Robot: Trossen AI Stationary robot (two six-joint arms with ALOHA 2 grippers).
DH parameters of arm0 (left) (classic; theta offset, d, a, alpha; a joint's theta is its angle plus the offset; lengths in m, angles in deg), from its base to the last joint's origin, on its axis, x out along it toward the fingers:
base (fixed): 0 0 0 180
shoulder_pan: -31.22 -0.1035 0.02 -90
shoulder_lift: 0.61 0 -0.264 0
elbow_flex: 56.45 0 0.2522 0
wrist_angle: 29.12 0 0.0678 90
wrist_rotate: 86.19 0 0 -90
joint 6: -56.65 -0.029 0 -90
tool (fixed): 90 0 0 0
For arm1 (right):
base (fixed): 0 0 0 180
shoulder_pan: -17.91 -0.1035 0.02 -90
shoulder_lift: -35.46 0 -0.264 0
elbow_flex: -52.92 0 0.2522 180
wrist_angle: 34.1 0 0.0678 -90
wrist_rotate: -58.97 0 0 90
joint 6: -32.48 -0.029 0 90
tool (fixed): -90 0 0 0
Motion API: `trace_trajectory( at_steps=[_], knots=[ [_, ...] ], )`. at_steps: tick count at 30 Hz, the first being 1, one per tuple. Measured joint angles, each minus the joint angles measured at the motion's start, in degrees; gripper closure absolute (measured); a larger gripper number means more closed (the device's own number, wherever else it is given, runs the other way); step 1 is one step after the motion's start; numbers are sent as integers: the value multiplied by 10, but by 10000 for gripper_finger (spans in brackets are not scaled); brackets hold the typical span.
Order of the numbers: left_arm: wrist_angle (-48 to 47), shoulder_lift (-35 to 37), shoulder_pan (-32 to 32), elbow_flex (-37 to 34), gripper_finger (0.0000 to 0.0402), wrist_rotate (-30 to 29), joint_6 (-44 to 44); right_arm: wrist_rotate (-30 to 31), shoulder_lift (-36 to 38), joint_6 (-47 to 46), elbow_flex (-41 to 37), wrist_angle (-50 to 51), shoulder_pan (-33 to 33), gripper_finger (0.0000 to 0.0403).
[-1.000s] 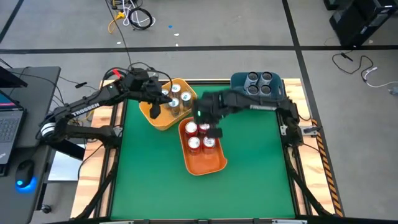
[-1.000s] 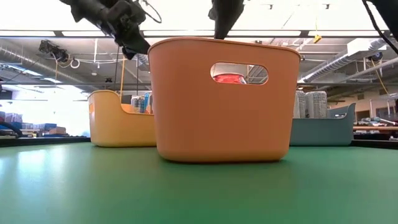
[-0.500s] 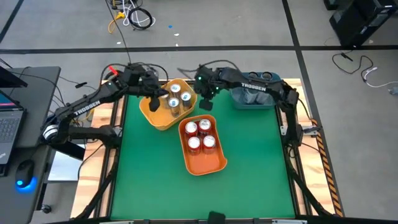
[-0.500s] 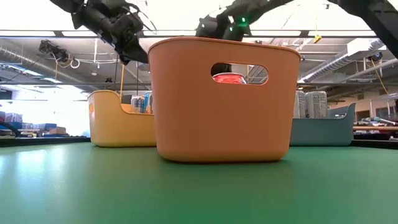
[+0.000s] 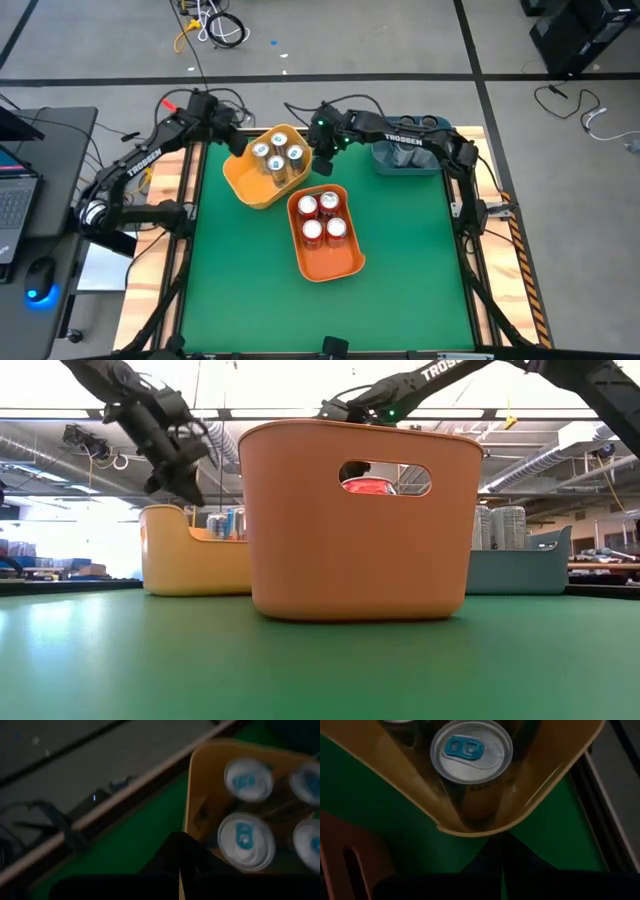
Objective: Sort soda cans
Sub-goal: Adjust all the bins
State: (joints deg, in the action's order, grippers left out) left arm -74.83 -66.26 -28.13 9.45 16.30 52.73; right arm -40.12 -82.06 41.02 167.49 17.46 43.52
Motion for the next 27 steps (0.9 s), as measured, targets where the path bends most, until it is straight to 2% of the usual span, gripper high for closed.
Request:
trace_trajectory(
  at_steps=[6,10,16,23,27],
  knots=[
    [-22,-19,-3,-48,400,7,5,-11,7,5,2,4,-3,403],
    [-16,-18,-4,-72,400,51,15,1,45,6,4,14,-5,403],
    [-49,-5,16,-78,400,62,51,21,118,6,4,74,-17,403],
    [-141,83,59,-87,400,63,94,51,192,4,4,144,-47,403],
    [-206,159,82,-86,400,7,147,51,211,-9,4,158,-64,403]
  ],
)
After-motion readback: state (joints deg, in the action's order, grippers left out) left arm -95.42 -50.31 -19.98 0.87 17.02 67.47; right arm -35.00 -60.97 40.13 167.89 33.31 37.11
